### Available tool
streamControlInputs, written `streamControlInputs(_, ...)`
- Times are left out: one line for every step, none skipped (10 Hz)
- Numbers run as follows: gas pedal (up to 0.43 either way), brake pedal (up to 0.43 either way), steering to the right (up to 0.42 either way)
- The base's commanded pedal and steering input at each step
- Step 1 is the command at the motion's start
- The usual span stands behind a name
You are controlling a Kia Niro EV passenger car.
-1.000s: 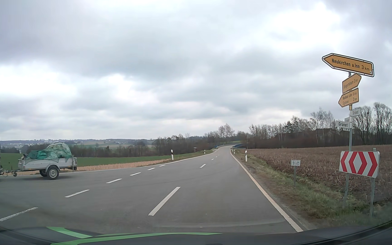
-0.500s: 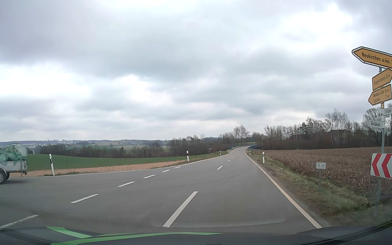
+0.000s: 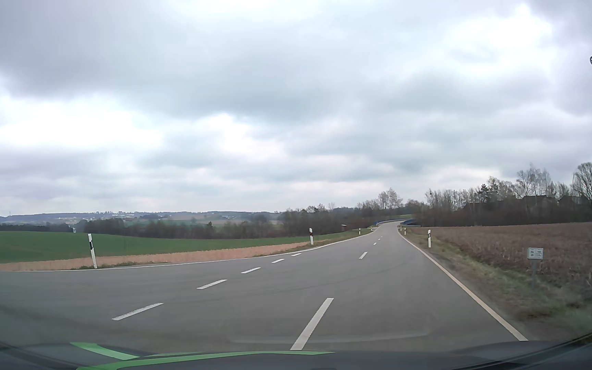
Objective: Follow the waypoints while adhering to traffic rules and regulations
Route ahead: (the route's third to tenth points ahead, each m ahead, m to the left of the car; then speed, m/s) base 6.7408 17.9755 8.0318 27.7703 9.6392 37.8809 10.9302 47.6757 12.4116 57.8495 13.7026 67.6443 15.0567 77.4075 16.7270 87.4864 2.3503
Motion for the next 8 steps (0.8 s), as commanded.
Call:
streamControlInputs(0.169, 0.000, -0.423)
streamControlInputs(0.169, 0.000, -0.489)
streamControlInputs(0.169, 0.000, -0.539)
streamControlInputs(0.169, 0.000, -0.605)
streamControlInputs(0.169, 0.000, -0.652)
streamControlInputs(0.169, 0.000, -0.671)
streamControlInputs(0.169, 0.000, -0.671)
streamControlInputs(0.169, 0.000, -0.673)
